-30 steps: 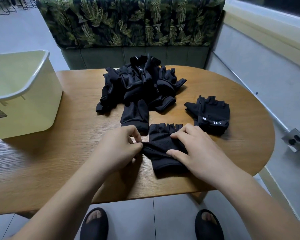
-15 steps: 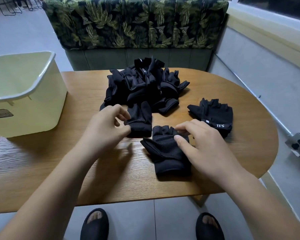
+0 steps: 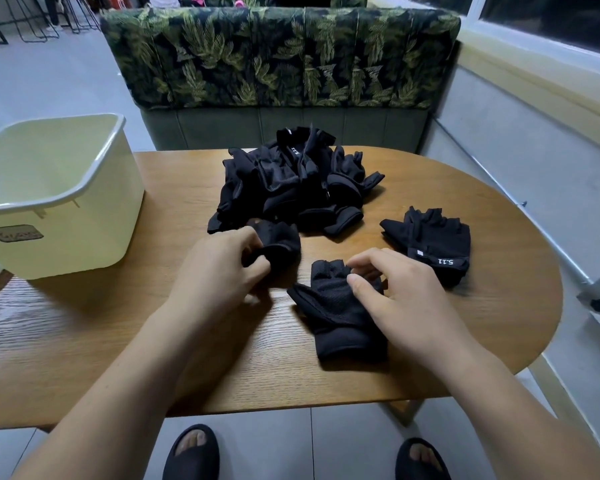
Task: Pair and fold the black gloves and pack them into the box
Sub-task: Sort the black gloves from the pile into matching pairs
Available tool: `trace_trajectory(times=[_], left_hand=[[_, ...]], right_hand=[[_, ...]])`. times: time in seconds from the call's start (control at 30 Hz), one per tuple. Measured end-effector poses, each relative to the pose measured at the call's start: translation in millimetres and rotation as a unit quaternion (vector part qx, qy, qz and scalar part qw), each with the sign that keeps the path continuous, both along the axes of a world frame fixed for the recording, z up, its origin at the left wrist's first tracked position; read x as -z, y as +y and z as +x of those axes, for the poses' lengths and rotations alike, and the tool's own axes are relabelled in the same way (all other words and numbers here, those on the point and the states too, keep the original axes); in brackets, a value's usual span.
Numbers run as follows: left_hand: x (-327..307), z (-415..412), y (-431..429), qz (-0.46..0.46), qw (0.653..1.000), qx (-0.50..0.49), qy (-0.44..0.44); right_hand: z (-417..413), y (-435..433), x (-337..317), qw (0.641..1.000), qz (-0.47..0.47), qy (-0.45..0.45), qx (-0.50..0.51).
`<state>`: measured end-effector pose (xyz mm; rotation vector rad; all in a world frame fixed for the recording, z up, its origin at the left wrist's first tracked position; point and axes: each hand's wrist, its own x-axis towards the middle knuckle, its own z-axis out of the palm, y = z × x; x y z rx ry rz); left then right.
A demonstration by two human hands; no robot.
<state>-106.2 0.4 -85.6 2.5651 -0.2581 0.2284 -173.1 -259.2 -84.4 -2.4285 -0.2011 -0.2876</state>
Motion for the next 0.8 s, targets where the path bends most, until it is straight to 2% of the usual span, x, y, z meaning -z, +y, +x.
trace_trajectory(times=[0.07,0.13,0.23,0.33,0.43,0.53,0.6,0.8], left_hand=[[-9,-3,3,-0.029,0.998,-0.03,-0.045],[-20,-8,3,-0.124,0.989,-0.049,-0.062],[-35,-20,-2,-0.283,0.957,-0.045,-0.053],[-44,-32,-14,-0.404,0.914,0.0,-0.037],[-40,-43,-30,-0.451,0.89,0.064,-0.033],[-30,-55,-48,-0.466,0.877,0.112,-0.015],[-23,-61,-57,-0.452,0.879,0.149,0.011],[-25,-62,-61,-0.273,0.938,0.211,-0.041]], right_hand=[[-1,1,-2,1.0,0.017,-0.005,0.005],[-2,3,-6,0.999,0.04,-0.016,0.009],[-6,9,-13,0.995,0.093,-0.025,0.009],[-14,20,-20,0.989,0.146,-0.025,-0.002],[-18,28,-24,0.969,0.239,0.062,-0.011],[-14,30,-26,0.889,0.419,0.184,-0.017],[-14,29,-28,0.83,0.514,0.212,-0.044],[-14,16,-32,0.699,0.674,0.23,-0.064]])
